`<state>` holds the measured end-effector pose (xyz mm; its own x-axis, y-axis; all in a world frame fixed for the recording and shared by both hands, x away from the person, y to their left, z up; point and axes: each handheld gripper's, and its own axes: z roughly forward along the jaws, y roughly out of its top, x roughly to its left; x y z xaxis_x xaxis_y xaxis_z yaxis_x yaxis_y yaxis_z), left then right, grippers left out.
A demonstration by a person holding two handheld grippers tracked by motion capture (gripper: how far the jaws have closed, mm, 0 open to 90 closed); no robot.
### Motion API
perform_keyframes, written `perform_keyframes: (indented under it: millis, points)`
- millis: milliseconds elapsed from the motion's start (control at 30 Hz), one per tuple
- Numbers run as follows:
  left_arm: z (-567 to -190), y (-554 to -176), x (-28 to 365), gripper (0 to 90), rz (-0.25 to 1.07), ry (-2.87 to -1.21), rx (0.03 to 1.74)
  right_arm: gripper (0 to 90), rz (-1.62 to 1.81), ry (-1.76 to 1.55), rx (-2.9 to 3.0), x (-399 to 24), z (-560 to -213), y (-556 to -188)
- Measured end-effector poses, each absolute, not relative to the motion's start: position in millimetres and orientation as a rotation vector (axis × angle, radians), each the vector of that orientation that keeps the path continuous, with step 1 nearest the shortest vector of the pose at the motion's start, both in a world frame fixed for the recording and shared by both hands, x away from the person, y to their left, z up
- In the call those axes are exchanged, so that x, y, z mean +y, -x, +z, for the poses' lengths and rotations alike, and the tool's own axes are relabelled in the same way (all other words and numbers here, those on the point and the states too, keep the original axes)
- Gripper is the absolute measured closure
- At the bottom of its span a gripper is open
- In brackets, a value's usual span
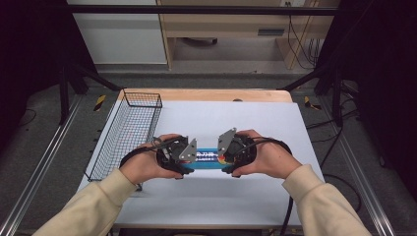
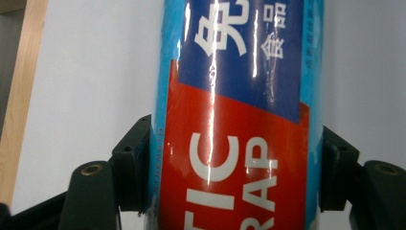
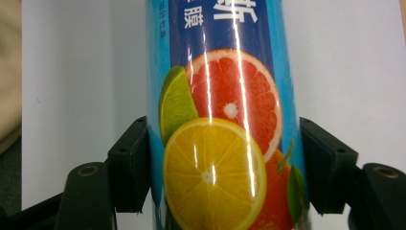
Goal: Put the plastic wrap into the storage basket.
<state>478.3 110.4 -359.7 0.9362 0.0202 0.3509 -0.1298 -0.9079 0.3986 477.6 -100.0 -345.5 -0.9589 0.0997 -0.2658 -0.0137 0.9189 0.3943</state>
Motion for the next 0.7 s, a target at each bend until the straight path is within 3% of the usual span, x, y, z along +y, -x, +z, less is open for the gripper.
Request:
perform_keyframes:
  millis: [233,333,400,700]
  points:
    - [-358.5,-474.5,109.5,31.3,0.515,-2.662,-0.077,30.3,0.580,-0.043,2.783,-101.1,-344.9,-476.5]
    - [-359.7,-474.4,109.3,31.3,0.522,-2.662,-0.063,12.6,0.558,-0.036,2.777,-102.3,-345.1,-475.2]
    - [-360.2,-474.7,110.0,31.3,0.526,-2.658,-0.060,6.5,0.568,-0.055,2.747,-107.5,-341.4,-472.5]
    - [-357.5,-480.6,124.7,31.4,0.552,-2.658,0.022,5.2,0.694,-0.204,2.526,-171.5,-317.7,-451.1]
